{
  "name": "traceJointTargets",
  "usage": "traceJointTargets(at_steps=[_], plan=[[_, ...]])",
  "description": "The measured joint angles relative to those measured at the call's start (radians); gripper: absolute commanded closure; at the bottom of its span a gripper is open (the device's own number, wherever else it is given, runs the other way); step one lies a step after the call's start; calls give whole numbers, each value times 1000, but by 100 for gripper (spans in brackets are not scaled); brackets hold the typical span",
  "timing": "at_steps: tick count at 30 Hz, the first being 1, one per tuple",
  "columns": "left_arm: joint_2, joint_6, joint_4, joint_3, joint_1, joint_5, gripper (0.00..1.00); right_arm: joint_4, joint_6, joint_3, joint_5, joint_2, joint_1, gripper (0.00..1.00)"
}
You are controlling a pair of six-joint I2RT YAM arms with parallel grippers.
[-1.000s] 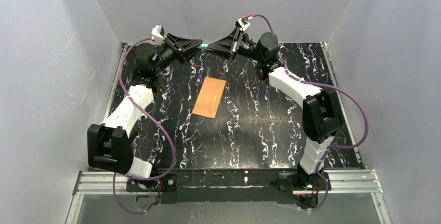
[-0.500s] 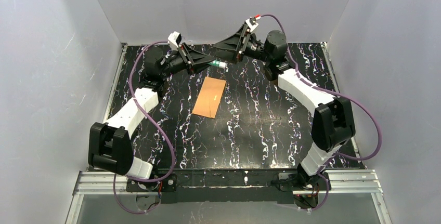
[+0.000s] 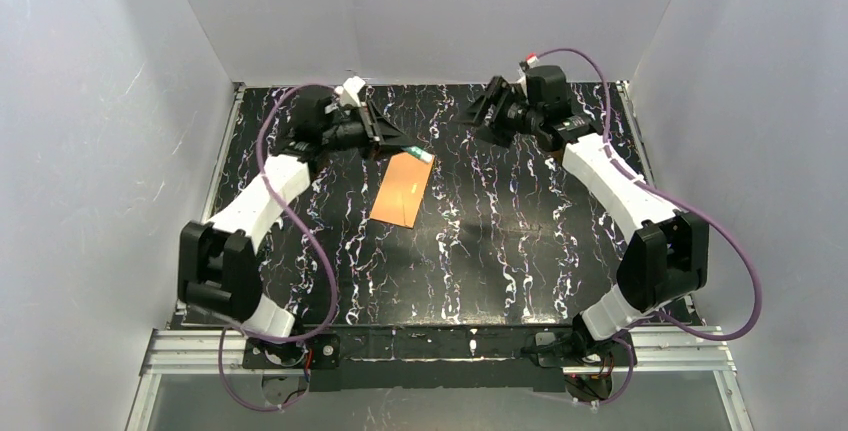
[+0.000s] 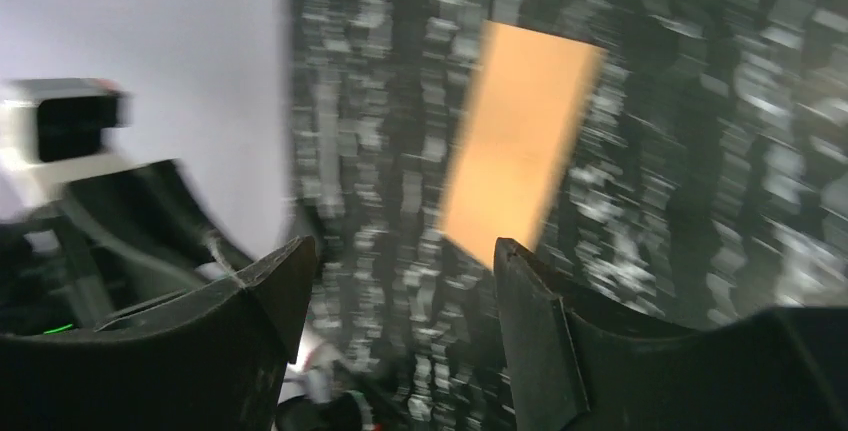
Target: Place the letter into the envelope and seal it
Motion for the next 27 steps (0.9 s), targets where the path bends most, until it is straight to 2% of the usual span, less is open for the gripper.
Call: traceJointTargets(at_steps=[5,11,16,18,19,22,27], plan=[[198,233,-383,170,-117,-52,100,-277,-165,-69,233,2,0,34],[439,344,-669,283,-255,-113,100,-439,-253,-192,370,2,0,36],[640,376,-842,492,-315,-189,96,-473,-280,-228,379,2,0,36],[698,377,-879,558,-329,-223,90,-465,-303,-238,370,3,0,41],[721,373,-896,581,-335,-245,90,-465,-322,-239,364,13,0,45],[771,345,-942,610,-347,-292,89,-461,-373,-218,336,89,0,47],[827,301,-1018,672,-352,-311,70,-433,-416,-225,279,153,0,47]])
